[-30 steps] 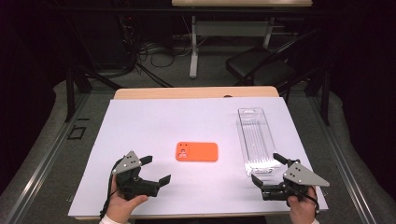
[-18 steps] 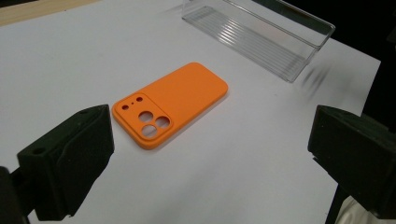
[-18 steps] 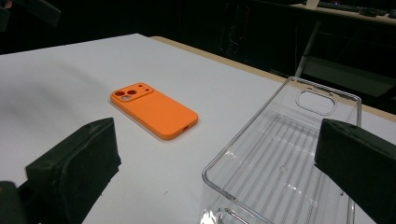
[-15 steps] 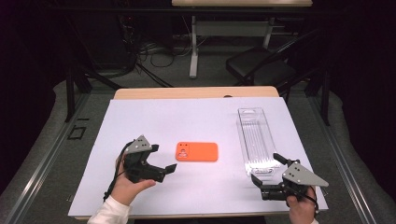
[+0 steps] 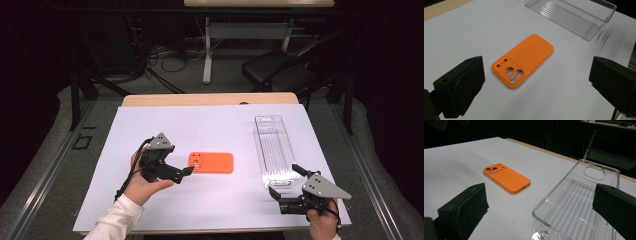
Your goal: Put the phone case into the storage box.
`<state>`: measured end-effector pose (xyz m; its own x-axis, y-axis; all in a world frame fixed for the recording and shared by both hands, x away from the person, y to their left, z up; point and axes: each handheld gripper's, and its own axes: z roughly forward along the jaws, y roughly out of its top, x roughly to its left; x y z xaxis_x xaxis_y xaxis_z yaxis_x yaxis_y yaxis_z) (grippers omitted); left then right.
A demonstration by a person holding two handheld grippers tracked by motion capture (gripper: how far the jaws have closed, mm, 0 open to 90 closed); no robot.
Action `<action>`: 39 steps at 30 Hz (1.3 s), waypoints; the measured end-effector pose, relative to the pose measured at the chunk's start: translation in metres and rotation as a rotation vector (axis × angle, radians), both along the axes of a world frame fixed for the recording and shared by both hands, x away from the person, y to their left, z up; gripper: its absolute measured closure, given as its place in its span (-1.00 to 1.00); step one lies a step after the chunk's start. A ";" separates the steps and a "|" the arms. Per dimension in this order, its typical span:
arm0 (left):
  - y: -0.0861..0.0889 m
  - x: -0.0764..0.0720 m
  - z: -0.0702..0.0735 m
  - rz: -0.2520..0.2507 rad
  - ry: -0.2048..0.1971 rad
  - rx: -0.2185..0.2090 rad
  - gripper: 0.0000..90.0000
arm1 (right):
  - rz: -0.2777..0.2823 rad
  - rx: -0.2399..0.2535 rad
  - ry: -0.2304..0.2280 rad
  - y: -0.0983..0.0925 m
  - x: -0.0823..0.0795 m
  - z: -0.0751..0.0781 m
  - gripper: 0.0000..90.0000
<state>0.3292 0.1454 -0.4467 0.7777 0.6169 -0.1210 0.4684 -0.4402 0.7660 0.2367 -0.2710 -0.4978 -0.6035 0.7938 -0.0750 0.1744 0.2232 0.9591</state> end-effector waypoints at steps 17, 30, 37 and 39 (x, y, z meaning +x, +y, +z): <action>-0.012 0.019 0.002 -0.055 0.013 0.157 -0.99 | 0.001 0.002 0.003 0.000 0.000 -0.001 -1.00; -0.030 0.033 0.000 -0.091 0.023 0.272 -0.99 | 0.006 -0.001 0.000 0.001 0.000 -0.001 -1.00; -0.041 0.045 -0.008 -0.154 0.047 0.321 -0.99 | 0.008 -0.005 0.002 0.001 0.001 -0.001 -1.00; -0.045 0.047 -0.009 -0.182 0.038 0.349 -0.99 | 0.008 -0.007 0.004 0.000 0.000 -0.001 -1.00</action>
